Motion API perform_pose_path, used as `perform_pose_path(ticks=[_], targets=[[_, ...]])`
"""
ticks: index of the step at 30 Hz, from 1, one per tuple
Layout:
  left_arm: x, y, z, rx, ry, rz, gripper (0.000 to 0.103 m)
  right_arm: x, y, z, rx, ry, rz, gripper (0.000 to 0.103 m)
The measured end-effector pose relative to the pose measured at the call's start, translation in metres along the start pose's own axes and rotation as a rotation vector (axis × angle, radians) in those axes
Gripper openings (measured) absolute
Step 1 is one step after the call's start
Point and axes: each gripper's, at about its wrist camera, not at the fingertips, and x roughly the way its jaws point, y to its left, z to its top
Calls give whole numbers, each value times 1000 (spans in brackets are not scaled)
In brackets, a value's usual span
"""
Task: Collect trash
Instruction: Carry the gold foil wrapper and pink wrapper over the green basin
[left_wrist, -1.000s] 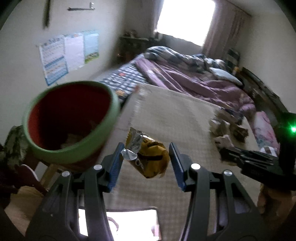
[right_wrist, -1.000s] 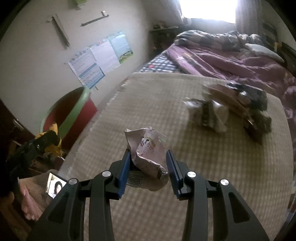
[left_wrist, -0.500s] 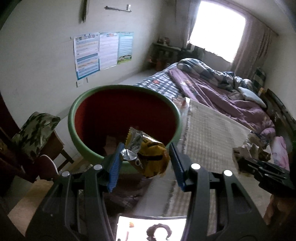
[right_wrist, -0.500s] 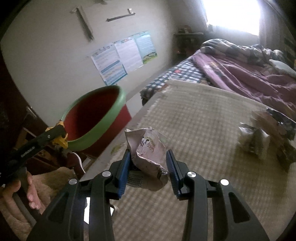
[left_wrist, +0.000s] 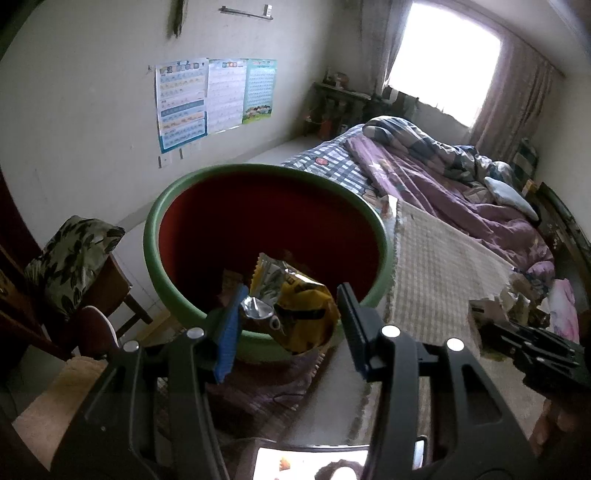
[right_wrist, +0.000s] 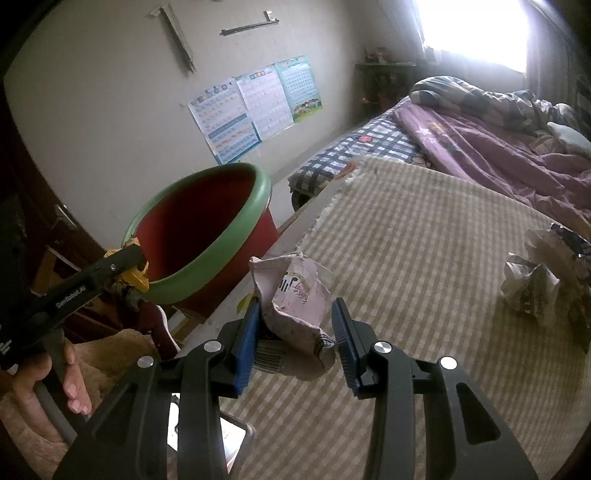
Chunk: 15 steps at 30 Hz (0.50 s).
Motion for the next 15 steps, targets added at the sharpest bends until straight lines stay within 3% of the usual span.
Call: perform_pose_path(ticks=[15], targets=[[16,19,3,-25,6,28,48,16,24,13,-42,4,28,38]])
